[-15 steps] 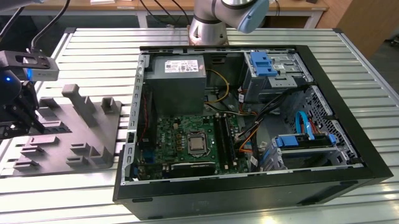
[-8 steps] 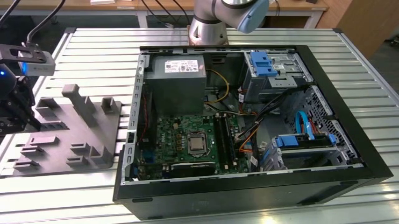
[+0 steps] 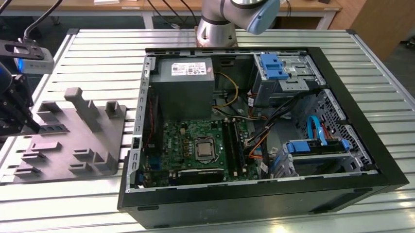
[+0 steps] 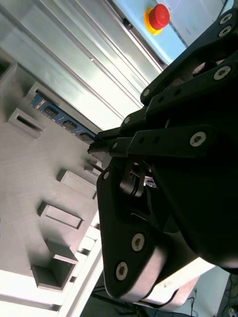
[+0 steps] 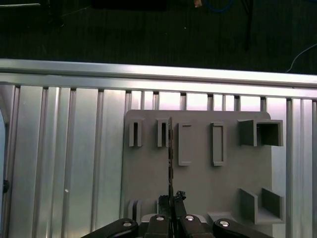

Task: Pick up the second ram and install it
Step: 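Pick up the second ram and move it above second insertion slot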

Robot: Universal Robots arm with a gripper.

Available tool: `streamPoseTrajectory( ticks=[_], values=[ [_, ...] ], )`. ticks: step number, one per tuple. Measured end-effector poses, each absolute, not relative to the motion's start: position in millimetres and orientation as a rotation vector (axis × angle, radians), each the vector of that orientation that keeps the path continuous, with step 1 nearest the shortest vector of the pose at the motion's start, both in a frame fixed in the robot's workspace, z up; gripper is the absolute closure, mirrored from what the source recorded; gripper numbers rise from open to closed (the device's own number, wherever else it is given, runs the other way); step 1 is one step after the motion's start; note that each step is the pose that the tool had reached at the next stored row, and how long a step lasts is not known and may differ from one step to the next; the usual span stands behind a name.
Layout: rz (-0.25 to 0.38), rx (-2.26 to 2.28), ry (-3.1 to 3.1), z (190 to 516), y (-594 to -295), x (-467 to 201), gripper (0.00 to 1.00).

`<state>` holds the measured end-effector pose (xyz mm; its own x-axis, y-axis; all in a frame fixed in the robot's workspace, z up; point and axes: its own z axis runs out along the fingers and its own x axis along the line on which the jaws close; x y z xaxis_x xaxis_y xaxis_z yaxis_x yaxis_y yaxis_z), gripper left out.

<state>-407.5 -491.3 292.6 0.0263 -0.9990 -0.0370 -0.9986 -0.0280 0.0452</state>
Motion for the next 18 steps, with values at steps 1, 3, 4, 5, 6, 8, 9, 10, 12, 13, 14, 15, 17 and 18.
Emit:
streamPoseTrajectory(
  ticks=[1, 3, 4, 5, 6, 8, 9, 10, 12, 13, 14, 15, 17, 18],
  values=[
    [-0.091, 2.246, -2.186, 293.9, -491.3, -407.5, 0.86],
    [-0.091, 2.246, -2.186, 296.4, -491.3, -407.5, 0.86],
    [-0.091, 2.246, -2.186, 297.8, -491.3, -407.5, 0.86],
    [-0.091, 2.246, -2.186, 298.7, -491.3, -407.5, 0.86],
    [-0.091, 2.246, -2.186, 299.6, -491.3, -407.5, 0.86],
    [-0.091, 2.246, -2.186, 301.7, -491.3, -407.5, 0.86],
    [-0.091, 2.246, -2.186, 302.8, -491.3, -407.5, 0.86],
    [-0.091, 2.246, -2.186, 303.9, -491.3, -407.4, 0.86],
    [-0.091, 2.246, -2.186, 305.9, -491.3, -407.5, 0.86],
    [-0.091, 2.246, -2.186, 307.0, -491.3, -407.5, 0.86],
    [-0.091, 2.246, -2.186, 308.0, -491.3, -407.5, 0.86],
    [-0.091, 2.246, -2.186, 309.0, -491.3, -407.5, 0.86],
    [-0.091, 2.246, -2.186, 311.0, -491.3, -407.5, 0.86],
    [-0.091, 2.246, -2.186, 312.1, -491.3, -407.5, 0.86]
  ],
)
